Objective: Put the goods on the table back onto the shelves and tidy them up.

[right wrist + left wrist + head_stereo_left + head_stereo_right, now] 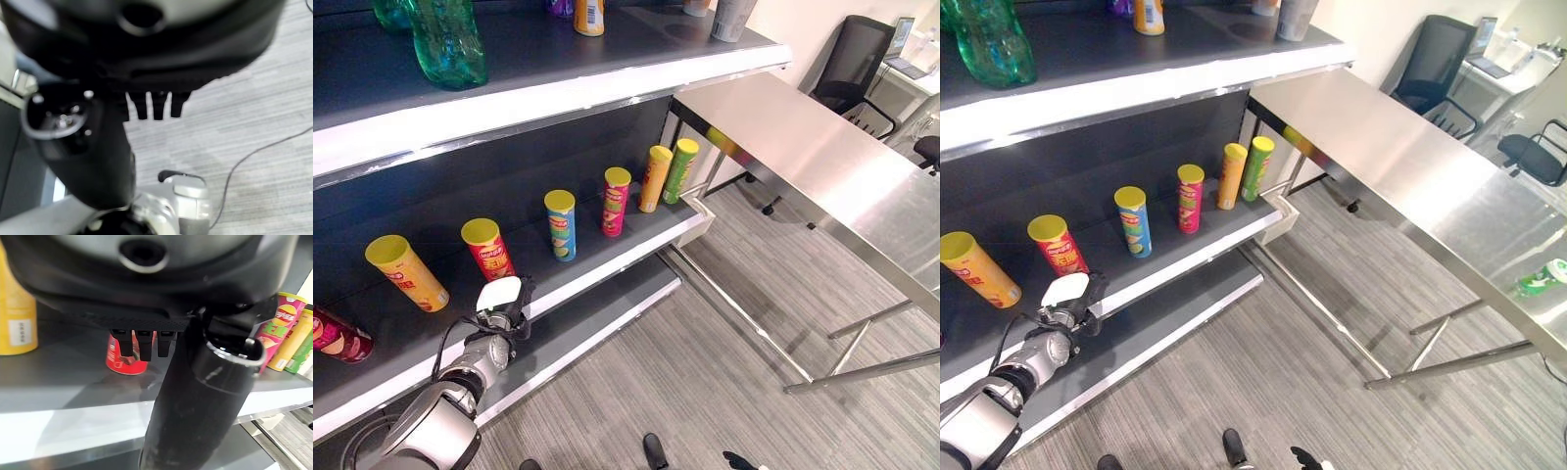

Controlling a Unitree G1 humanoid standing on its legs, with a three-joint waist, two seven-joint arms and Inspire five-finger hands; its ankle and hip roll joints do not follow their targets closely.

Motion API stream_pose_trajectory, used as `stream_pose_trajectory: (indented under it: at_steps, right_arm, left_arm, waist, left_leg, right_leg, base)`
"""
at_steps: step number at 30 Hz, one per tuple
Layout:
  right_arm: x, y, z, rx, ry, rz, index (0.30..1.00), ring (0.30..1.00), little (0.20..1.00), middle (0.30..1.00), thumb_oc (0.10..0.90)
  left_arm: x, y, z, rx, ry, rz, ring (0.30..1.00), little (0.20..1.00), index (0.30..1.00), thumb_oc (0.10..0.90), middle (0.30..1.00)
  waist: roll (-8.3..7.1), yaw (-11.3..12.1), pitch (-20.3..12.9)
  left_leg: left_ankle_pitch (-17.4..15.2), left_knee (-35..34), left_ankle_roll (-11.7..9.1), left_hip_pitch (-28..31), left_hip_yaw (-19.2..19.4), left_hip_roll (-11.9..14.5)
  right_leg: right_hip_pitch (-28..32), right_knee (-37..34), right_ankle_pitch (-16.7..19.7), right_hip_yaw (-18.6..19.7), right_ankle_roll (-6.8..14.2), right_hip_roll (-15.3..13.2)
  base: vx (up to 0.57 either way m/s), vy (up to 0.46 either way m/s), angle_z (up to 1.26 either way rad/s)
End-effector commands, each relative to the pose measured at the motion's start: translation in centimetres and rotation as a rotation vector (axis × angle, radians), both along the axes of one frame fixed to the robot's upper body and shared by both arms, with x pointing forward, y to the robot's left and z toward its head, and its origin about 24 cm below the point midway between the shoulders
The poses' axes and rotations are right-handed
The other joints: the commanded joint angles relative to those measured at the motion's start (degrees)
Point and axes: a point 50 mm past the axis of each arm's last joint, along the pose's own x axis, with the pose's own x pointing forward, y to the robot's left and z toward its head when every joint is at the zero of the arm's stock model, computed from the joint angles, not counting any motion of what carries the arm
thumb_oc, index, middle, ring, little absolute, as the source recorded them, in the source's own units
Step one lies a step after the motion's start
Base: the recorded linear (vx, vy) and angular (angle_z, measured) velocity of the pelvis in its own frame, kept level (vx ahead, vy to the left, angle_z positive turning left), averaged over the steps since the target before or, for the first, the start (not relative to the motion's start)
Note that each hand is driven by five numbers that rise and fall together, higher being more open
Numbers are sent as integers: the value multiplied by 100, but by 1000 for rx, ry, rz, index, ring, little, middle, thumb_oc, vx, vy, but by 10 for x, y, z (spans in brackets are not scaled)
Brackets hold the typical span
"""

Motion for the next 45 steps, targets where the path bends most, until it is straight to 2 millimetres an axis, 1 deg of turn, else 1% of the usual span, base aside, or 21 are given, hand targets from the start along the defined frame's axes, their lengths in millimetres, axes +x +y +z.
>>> stream_pose_trajectory:
  at_steps: [1,5,10,11,14,18,20,22,24,25,26,28,30,34,37,38,39,40,41,42,45]
  right_arm:
    - [21,4,10,17,-113,24,900,900,900,900,800]
    - [22,2,8,7,-112,-4,900,900,900,900,800]
    - [22,-1,6,-6,-104,-29,900,900,900,900,800]
    - [9,-9,-4,-6,-34,-167,900,900,900,900,800]
    - [-12,-13,-17,8,85,-274,900,900,900,900,800]
    - [-39,-15,-33,63,265,-504,900,900,900,900,800]
    - [-42,-16,-36,117,301,-630,900,900,900,900,800]
    - [-40,-15,-38,151,304,-690,900,900,900,900,800]
    - [-36,-14,-40,188,302,-759,900,900,900,900,800]
    - [-26,-10,-40,229,273,-779,900,900,900,900,800]
    - [-22,-8,-41,249,277,-763,900,900,900,900,800]
    - [-21,5,-43,250,326,-632,900,900,900,900,800]
    - [-26,7,-44,250,349,-611,900,900,900,900,800]
    - [-37,6,-44,222,388,-581,900,900,900,900,800]
    - [-38,4,-43,199,395,-504,900,900,900,900,800]
    - [-32,1,-41,181,376,-420,900,900,900,900,800]
    - [-25,-2,-40,169,359,-371,900,900,900,900,800]
    - [-16,-4,-39,161,334,-334,900,900,900,900,800]
    - [-10,-7,-37,153,311,-295,900,900,900,900,800]
    - [-8,-10,-36,148,306,-281,900,900,900,900,800]
    - [-6,-14,-35,134,308,-266,900,900,900,900,800]
  left_arm:
    - [23,-27,33,-89,-220,-95,900,900,900,800,900]
    - [2,-56,8,-151,-149,-222,900,900,900,800,900]
    - [-9,-65,0,-184,-121,-269,900,900,900,800,900]
    - [-51,-69,-34,-183,55,-378,900,900,900,800,900]
    - [-78,-62,-61,-185,203,-339,900,900,900,800,900]
    - [-121,-44,-103,-241,445,-120,900,900,900,800,900]
    - [-154,-36,-123,-309,583,47,900,900,900,800,900]
    - [-167,-30,-130,-346,636,141,900,900,900,800,900]
    - [-180,-30,-136,-442,687,242,900,900,900,800,900]
    - [-186,-30,-139,-505,693,322,900,900,900,800,900]
    - [-190,-29,-140,-555,702,358,900,900,900,800,900]
    - [-203,-20,-142,-610,712,465,900,900,900,800,900]
    - [-209,-17,-143,-624,711,504,900,900,900,800,900]
    - [-227,-16,-147,-693,714,603,900,900,900,800,900]
    - [-233,-25,-150,-688,762,556,900,900,900,800,900]
    - [-231,-32,-151,-667,786,495,900,900,900,800,900]
    - [-226,-36,-150,-652,784,446,900,900,900,800,900]
    - [-213,-42,-147,-628,765,364,900,900,900,800,900]
    - [-199,-48,-143,-627,721,291,900,900,900,800,900]
    - [-191,-51,-140,-654,683,283,900,900,900,800,900]
    - [-179,-53,-136,-713,618,307,900,900,900,800,900]
  waist:
    - [201,225,177]
    - [187,328,231]
    - [208,399,238]
    - [265,551,238]
    - [277,602,211]
    - [328,589,156]
    - [377,482,105]
    - [413,424,100]
    - [487,321,157]
    - [600,329,288]
    - [641,407,294]
    - [460,491,250]
    - [394,463,231]
    - [369,465,151]
    - [389,372,96]
    - [366,371,158]
    - [339,441,226]
    - [287,522,289]
    - [152,693,338]
    - [168,752,368]
    - [181,845,418]
  left_leg:
    - [-1054,588,-110,473,-459,74]
    - [-890,633,-80,450,-507,63]
    - [-892,624,-81,482,-581,48]
    - [-910,581,-79,583,-702,14]
    - [-919,565,-69,653,-722,-15]
    - [-886,498,-68,773,-677,-31]
    - [-870,422,-71,896,-520,-24]
    - [-860,369,-65,995,-361,-2]
    - [-845,323,-56,1172,-72,79]
    - [-787,330,-79,1311,300,253]
    - [-900,343,-146,1471,524,327]
    - [-786,475,-253,1599,1061,460]
    - [-746,548,-292,1649,1156,569]
    - [-542,778,-514,1906,1427,1086]
    - [-124,1059,-734,1985,1531,1548]
    - [-124,1453,-694,1907,1328,1659]
    - [-196,1726,-598,1725,851,1538]
    - [-500,2077,-359,1377,39,1212]
    - [-1036,2235,144,937,-1020,388]
    - [-1206,2197,248,859,-1304,100]
    - [-1221,2021,307,652,-1567,-205]
  right_leg:
    - [177,-45,1321,47,422,-363]
    - [205,6,1282,-5,422,-375]
    - [271,5,1240,-68,412,-375]
    - [399,25,1248,-154,409,-380]
    - [463,32,1311,-155,415,-377]
    - [504,51,1487,-93,420,-347]
    - [468,113,1638,62,422,-282]
    - [417,169,1593,166,418,-214]
    - [285,407,1384,110,331,-74]
    - [251,697,745,-667,99,-59]
    - [403,794,355,-1369,102,-159]
    - [608,976,353,-2422,92,-318]
    - [629,1004,336,-2278,107,-253]
    - [787,871,-276,-2075,-147,187]
    - [891,849,-495,-1886,-340,610]
    - [951,875,-608,-1723,-480,805]
    - [942,905,-641,-1593,-532,915]
    - [920,934,-696,-1412,-581,1017]
    - [905,937,-615,-970,-642,1153]
    - [915,986,-657,-764,-648,1241]
    - [911,1045,-699,-530,-671,1305]
  base:
    - [-98,-56,5]
    - [-47,-24,5]
    - [3,6,17]
    - [2,36,12]
    - [-2,22,2]
    - [-12,31,7]
    - [-13,31,-8]
    - [-13,29,-39]
    - [-39,53,-72]
    - [-20,112,-91]
    - [-77,80,-104]
    - [-149,-116,-181]
    - [-59,-189,-135]
    - [29,-271,-49]
    - [73,-353,-73]
    - [38,-351,-58]
    - [4,-342,-40]
    - [-42,-315,-114]
    - [-2,-241,-139]
    - [9,-142,-170]
    - [57,1,-109]
